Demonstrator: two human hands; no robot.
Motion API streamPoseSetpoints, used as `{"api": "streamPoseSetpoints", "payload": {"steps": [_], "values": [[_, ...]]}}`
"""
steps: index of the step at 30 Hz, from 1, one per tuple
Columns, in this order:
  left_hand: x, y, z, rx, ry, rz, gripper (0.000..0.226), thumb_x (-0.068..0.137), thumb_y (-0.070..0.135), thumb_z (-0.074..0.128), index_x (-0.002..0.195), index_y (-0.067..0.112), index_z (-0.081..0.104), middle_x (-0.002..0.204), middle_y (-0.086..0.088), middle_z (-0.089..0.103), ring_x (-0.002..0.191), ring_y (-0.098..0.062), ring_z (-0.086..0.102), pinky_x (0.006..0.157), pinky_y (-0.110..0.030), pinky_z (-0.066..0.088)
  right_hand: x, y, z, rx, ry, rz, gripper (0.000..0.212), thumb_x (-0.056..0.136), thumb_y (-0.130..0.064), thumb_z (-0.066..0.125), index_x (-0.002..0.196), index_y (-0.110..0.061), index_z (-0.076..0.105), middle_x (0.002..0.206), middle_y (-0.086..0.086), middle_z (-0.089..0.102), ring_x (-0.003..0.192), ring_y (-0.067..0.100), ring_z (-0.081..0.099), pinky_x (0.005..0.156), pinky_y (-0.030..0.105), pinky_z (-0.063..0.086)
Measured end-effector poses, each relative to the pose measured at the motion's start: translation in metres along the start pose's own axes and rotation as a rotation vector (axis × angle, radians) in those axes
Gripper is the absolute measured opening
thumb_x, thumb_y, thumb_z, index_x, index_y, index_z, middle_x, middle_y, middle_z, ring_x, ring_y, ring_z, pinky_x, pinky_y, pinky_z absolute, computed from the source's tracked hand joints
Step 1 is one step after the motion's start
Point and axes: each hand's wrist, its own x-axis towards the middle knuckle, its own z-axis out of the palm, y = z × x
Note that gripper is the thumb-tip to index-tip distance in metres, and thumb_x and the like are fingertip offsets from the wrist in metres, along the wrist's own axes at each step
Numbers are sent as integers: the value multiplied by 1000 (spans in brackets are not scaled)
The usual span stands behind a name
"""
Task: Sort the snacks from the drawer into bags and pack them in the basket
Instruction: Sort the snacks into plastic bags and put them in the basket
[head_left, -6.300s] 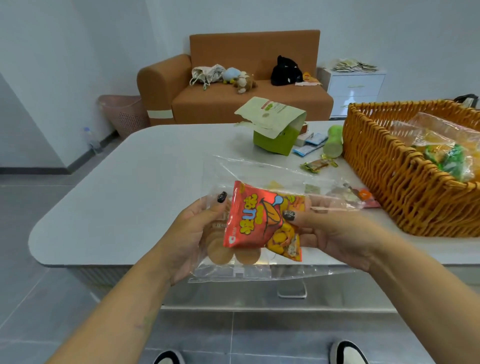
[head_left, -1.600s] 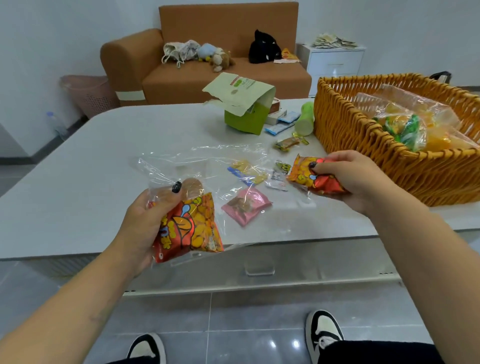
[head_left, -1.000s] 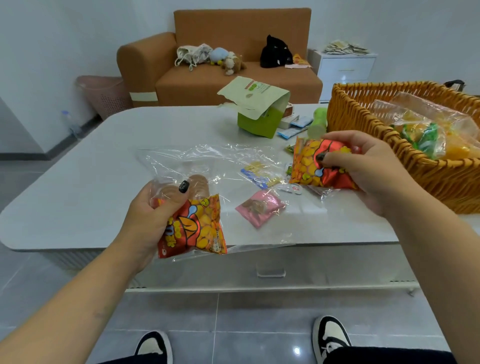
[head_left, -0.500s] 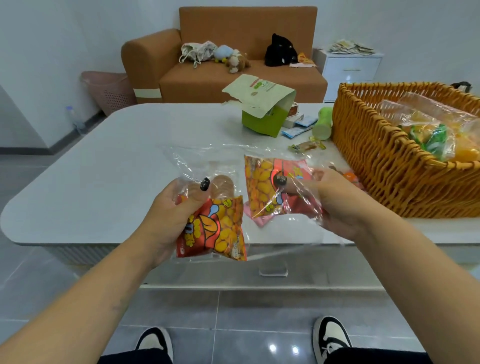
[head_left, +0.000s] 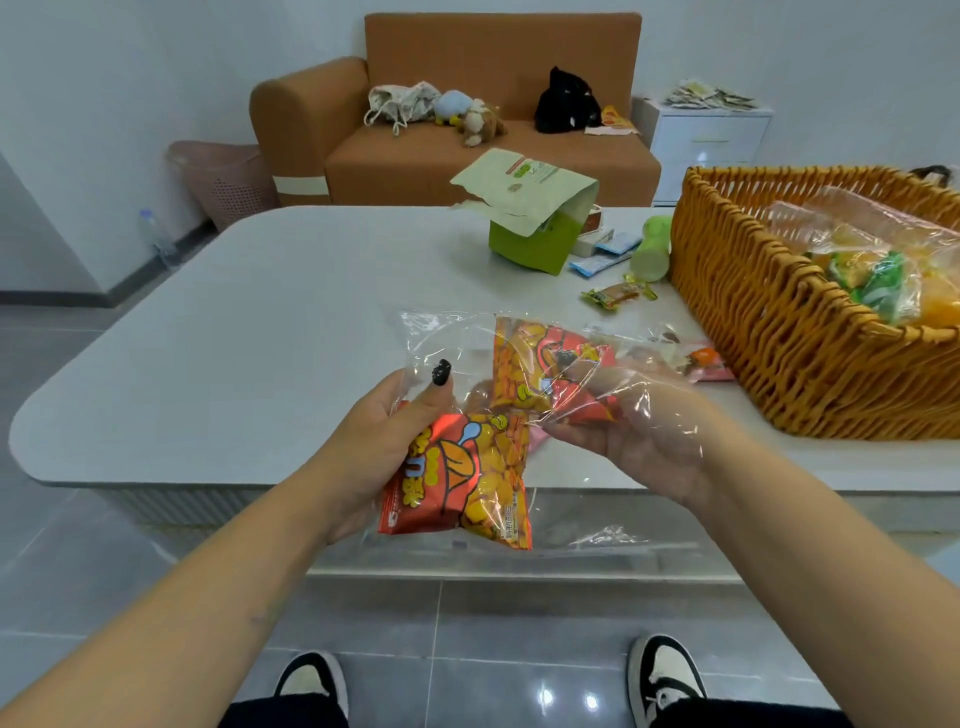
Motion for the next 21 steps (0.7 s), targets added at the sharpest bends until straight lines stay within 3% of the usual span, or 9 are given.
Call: {"api": "streamPoseSetpoints", "payload": {"steps": [3, 5, 8, 12, 14, 16, 21], "values": [[-2, 4, 4, -7, -13, -11, 37, 72, 49, 64, 90, 18, 57, 73, -7, 72, 61, -23, 70, 57, -34, 57, 1, 10, 7, -61, 79, -114, 13, 93, 1, 54, 99, 9, 62, 89, 23, 70, 75, 26, 68, 69, 35, 61], [-2, 6, 6, 6, -14, -28, 42, 70, 50, 64, 89, 14, 56, 70, -8, 71, 58, -23, 69, 54, -32, 57, 0, 12, 13, -96, 105, -130, 7, 91, -1, 57, 96, -1, 62, 89, 20, 67, 74, 25, 65, 78, 39, 59], [-2, 4, 8, 23, -14, -38, 35, 81, 46, 62, 89, 13, 56, 74, -11, 72, 59, -24, 69, 55, -32, 57, 1, 13, 12, -143, 92, -149, 14, 85, -7, 66, 99, -8, 64, 92, 20, 69, 75, 26, 66, 76, 35, 60], [-3, 1, 9, 67, -38, -28, 47, 72, 52, 62, 103, 17, 58, 91, -10, 76, 78, -26, 73, 69, -38, 59, 2, 1, 4, -139, -12, -18, 20, 81, -2, 64, 100, 4, 66, 100, 23, 71, 81, 29, 70, 80, 41, 59], [-3, 1, 8, 102, -63, -3, 57, 73, 53, 61, 118, 19, 55, 98, -7, 76, 86, -26, 74, 72, -38, 60, 1, -1, 1, -64, -114, 46, 28, 70, -3, 63, 98, 3, 66, 89, 16, 73, 73, 23, 72, 69, 33, 61], [-3, 1, 8, 128, -92, -8, 69, 70, 53, 63, 131, 21, 50, 107, -5, 74, 93, -26, 73, 78, -41, 59, 0, 3, 2, -66, -168, 36, 27, 74, -4, 62, 101, -1, 66, 88, 13, 73, 73, 21, 71, 65, 29, 60], [-5, -3, 14, 185, -145, -29, 73, 70, 64, 72, 130, 28, 51, 116, -1, 72, 103, -25, 70, 90, -49, 55, 5, 25, 9, -106, -82, -57, 26, 85, -2, 61, 109, 8, 63, 104, 23, 68, 81, 24, 67, 69, 31, 57]]}}
